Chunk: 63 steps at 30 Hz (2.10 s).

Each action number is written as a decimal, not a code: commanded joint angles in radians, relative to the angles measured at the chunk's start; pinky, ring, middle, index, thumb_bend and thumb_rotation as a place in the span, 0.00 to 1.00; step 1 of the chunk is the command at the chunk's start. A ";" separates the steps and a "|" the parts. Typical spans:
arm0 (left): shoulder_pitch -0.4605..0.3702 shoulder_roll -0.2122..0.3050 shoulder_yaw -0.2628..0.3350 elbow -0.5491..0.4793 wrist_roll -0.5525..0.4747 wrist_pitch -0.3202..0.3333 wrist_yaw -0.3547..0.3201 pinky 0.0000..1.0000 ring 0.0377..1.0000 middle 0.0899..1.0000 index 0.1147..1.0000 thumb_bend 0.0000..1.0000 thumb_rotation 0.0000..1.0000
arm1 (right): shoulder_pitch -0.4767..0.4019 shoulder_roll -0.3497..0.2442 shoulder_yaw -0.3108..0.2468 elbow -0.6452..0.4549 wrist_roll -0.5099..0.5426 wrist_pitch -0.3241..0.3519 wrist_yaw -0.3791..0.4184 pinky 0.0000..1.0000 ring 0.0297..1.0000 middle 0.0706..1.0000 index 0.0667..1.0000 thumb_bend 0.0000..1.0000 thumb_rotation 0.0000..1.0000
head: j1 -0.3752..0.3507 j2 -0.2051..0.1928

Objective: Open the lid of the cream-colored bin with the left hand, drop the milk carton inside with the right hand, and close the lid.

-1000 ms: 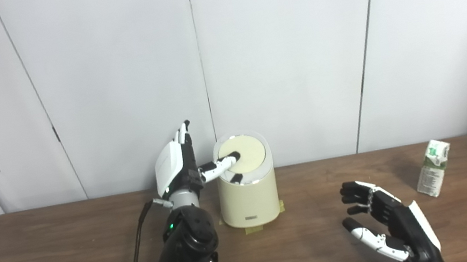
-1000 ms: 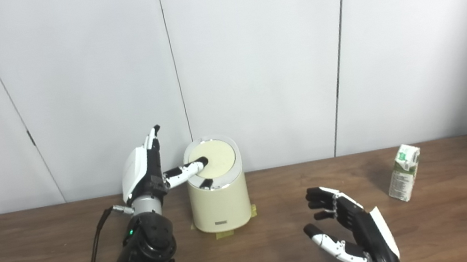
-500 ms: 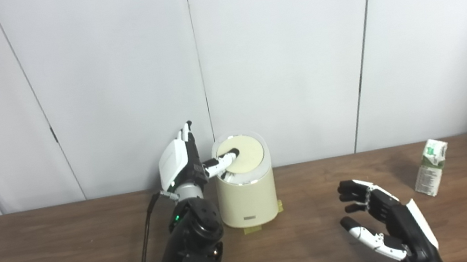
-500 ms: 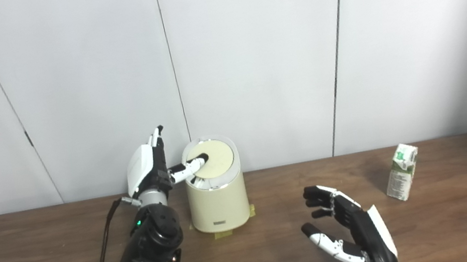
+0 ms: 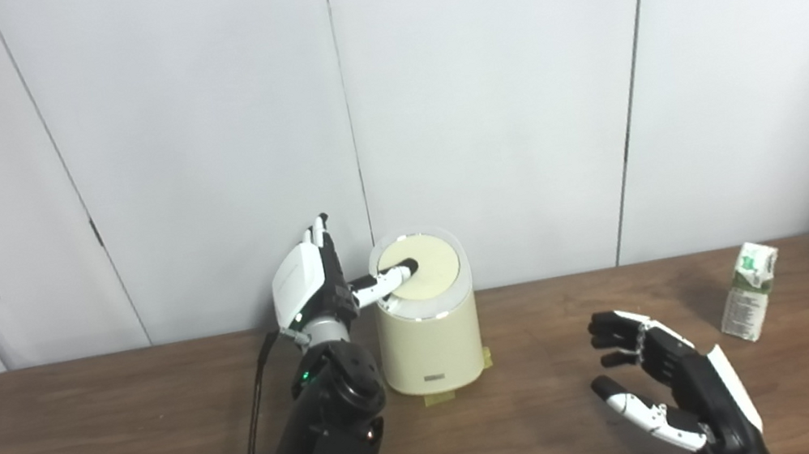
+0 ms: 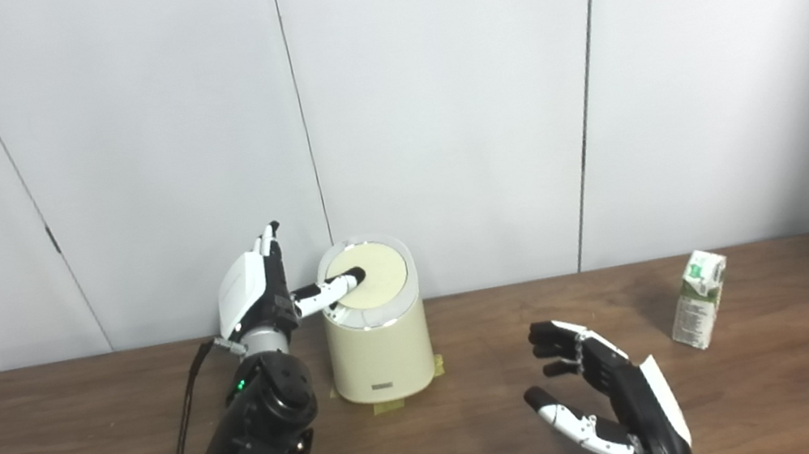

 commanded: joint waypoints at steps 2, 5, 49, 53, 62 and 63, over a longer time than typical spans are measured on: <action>-0.062 0.012 -0.028 0.005 0.028 -0.012 0.021 1.00 1.00 1.00 1.00 0.89 0.21 | 0.053 -0.008 0.006 0.083 -0.041 -0.033 -0.006 0.62 0.71 0.72 0.71 0.28 0.32 | -0.001 0.001; -0.068 0.034 -0.088 0.033 0.116 0.007 0.028 1.00 1.00 1.00 1.00 0.95 0.19 | 0.053 -0.008 0.006 0.086 -0.028 -0.038 0.000 0.63 0.72 0.73 0.71 0.28 0.32 | 0.000 0.003; 0.028 -0.022 0.081 -0.141 0.075 -0.051 -0.064 1.00 1.00 1.00 1.00 0.70 1.00 | 0.068 -0.004 0.014 0.027 -0.088 0.051 -0.017 0.64 0.71 0.72 0.71 0.29 0.31 | -0.004 0.011; 0.088 0.006 0.042 -0.263 0.069 -0.043 -0.101 1.00 1.00 1.00 1.00 0.66 1.00 | 0.062 -0.007 0.013 0.042 -0.078 0.039 -0.015 0.62 0.70 0.71 0.71 0.29 0.31 | -0.003 0.009; 0.258 0.025 0.053 -0.472 0.010 -0.091 -0.081 0.99 1.00 1.00 1.00 0.65 1.00 | 0.061 -0.011 0.016 0.041 -0.079 0.042 -0.013 0.61 0.70 0.71 0.71 0.29 0.32 | -0.004 0.009; 0.276 0.025 0.058 -0.488 0.005 -0.101 -0.074 0.98 1.00 1.00 1.00 0.65 1.00 | 0.062 -0.010 0.015 0.039 -0.078 0.046 -0.013 0.62 0.70 0.72 0.71 0.29 0.32 | -0.003 0.010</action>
